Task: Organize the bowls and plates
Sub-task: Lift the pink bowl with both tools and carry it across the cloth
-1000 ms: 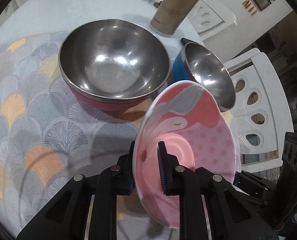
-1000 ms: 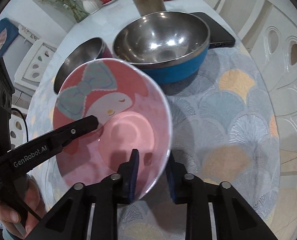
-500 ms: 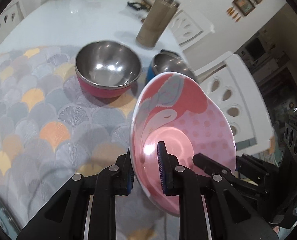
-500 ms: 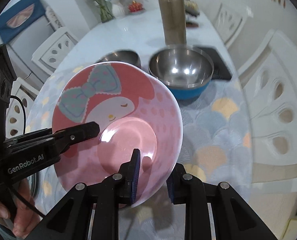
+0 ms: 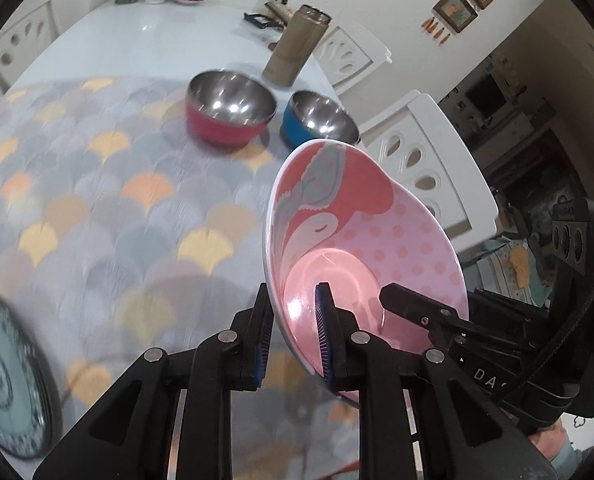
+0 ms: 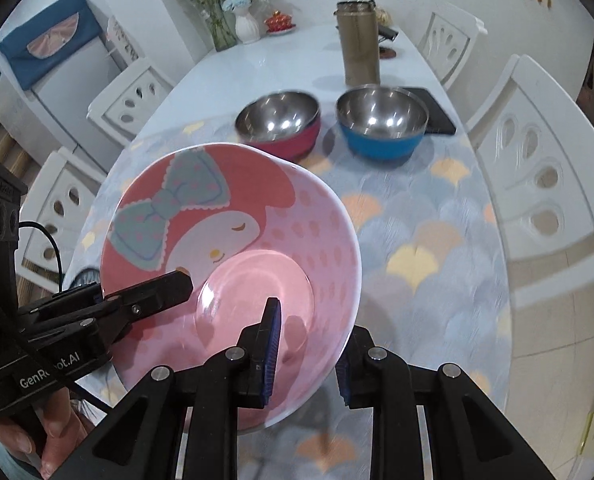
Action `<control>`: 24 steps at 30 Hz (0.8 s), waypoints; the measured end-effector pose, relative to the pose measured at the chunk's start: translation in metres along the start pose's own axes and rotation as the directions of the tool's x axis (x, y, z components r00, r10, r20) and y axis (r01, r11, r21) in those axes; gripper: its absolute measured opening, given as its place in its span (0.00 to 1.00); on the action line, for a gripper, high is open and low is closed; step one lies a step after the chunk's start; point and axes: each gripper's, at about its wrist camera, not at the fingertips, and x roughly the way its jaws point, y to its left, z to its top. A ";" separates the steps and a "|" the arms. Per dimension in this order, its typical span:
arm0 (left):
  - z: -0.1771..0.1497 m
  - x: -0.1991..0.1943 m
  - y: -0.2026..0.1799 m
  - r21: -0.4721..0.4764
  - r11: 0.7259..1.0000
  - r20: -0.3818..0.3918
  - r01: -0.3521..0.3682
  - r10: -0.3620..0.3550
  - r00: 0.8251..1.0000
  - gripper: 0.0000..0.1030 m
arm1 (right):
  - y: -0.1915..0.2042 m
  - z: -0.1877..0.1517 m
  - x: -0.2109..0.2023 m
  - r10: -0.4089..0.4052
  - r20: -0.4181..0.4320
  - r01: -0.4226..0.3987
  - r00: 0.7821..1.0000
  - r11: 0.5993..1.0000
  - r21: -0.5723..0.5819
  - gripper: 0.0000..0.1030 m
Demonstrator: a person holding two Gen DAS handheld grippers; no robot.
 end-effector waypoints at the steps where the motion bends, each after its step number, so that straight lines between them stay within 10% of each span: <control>1: -0.009 -0.002 0.005 -0.013 1.000 -0.006 0.005 -0.005 1.000 0.16 | 0.005 -0.006 0.000 -0.004 -0.007 0.004 1.000 1.000 -0.003 0.24; 16: -0.075 0.026 0.033 0.046 0.991 -0.100 -0.125 0.129 0.987 0.16 | 0.023 -0.073 0.062 -0.018 -0.209 0.030 0.978 0.998 0.056 0.24; 24: -0.077 0.027 0.044 0.015 0.993 -0.090 -0.120 0.121 0.989 0.16 | 0.021 -0.075 0.063 -0.036 -0.177 0.052 0.984 0.995 0.088 0.24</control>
